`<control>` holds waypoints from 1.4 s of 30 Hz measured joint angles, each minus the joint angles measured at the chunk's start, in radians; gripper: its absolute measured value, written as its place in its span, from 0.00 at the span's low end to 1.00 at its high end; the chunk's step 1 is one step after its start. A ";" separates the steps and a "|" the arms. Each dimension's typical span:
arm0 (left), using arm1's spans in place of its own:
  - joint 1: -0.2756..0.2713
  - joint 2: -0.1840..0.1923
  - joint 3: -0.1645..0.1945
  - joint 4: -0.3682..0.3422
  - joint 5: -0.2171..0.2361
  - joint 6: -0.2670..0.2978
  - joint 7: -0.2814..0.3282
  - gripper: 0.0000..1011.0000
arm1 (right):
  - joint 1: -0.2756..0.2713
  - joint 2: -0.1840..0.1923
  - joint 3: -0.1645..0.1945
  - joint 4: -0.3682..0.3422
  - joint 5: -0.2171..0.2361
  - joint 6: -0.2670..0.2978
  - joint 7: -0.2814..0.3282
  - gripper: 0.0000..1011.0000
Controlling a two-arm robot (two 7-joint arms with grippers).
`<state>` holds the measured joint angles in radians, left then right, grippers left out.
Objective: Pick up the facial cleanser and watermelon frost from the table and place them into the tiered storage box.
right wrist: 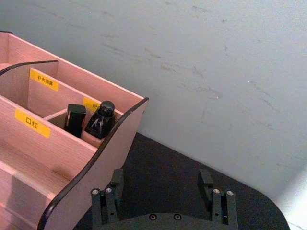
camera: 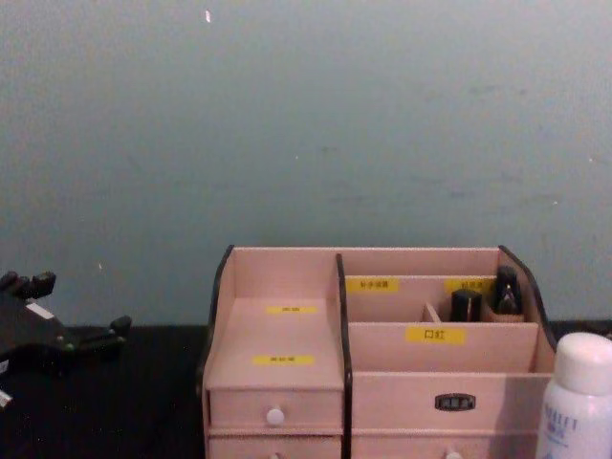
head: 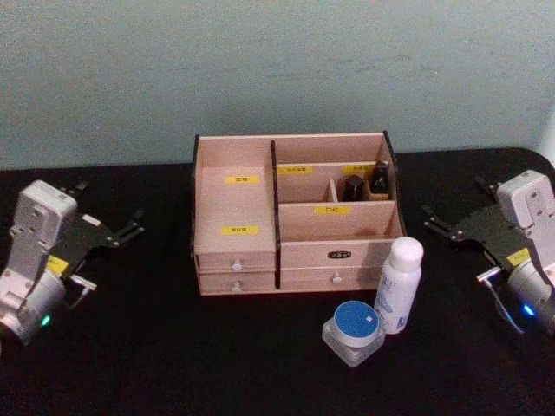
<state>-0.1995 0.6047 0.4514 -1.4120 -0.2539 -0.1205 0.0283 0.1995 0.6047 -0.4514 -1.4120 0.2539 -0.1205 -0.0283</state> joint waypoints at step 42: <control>0.000 0.000 0.000 0.000 0.000 0.000 0.000 0.99 | 0.000 0.000 0.000 0.000 0.000 0.000 0.000 0.99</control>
<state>-0.1995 0.6047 0.4514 -1.4120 -0.2539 -0.1205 0.0283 0.1995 0.6047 -0.4514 -1.4120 0.2539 -0.1205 -0.0283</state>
